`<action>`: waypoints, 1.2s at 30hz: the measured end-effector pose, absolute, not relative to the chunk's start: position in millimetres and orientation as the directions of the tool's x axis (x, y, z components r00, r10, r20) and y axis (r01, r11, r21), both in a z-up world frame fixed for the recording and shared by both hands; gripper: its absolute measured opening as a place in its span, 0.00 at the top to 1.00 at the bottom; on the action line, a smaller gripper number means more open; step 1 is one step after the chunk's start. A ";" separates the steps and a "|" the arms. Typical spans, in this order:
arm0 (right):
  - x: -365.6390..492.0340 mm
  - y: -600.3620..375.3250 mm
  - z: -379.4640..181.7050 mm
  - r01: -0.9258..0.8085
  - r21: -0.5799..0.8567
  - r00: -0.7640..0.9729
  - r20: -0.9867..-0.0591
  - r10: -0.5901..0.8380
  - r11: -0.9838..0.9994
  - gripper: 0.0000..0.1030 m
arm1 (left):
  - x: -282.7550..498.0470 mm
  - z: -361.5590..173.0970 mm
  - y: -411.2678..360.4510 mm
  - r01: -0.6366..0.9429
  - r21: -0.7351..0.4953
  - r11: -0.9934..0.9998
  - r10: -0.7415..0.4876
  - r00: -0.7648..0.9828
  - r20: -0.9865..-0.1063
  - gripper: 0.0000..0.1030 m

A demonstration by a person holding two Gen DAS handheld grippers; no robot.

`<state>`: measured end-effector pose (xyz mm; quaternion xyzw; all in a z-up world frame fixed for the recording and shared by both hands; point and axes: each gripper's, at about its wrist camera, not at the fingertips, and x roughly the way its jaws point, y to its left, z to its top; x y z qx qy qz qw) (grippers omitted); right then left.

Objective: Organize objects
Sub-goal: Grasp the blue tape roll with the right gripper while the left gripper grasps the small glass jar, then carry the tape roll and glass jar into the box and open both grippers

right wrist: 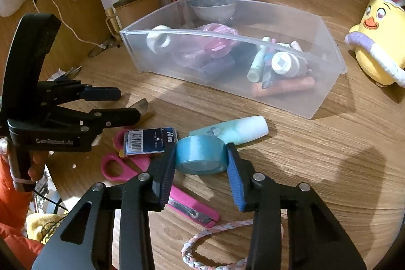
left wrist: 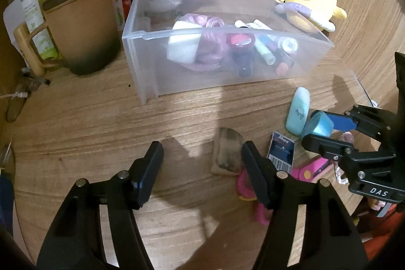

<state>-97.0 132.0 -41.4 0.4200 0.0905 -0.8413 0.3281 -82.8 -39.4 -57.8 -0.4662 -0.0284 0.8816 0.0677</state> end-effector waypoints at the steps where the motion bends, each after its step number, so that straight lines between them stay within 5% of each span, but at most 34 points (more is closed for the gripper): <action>1: -97.2 132.5 -41.2 0.626 0.124 -0.433 -0.766 -0.476 -0.770 0.66 | -82.9 -58.0 -38.9 -0.095 -0.118 -0.988 0.151 -0.555 -0.818 0.40; 6: -99.4 139.7 -38.0 0.611 0.134 -0.441 -0.761 -0.476 -0.780 0.66 | -82.7 -59.1 -29.8 -0.118 -0.079 -0.990 0.132 -0.564 -0.815 0.46; 11: -100.4 145.1 -32.8 0.595 0.141 -0.458 -0.749 -0.478 -0.791 0.66 | -86.6 -58.6 -26.0 -0.121 -0.042 -0.992 0.105 -0.581 -0.807 0.78; 36: -150.2 147.7 51.5 0.547 0.085 -0.649 -0.585 -0.486 -0.833 0.66 | -99.9 37.7 -36.1 -0.122 -0.125 -0.985 0.173 -0.771 -0.613 0.78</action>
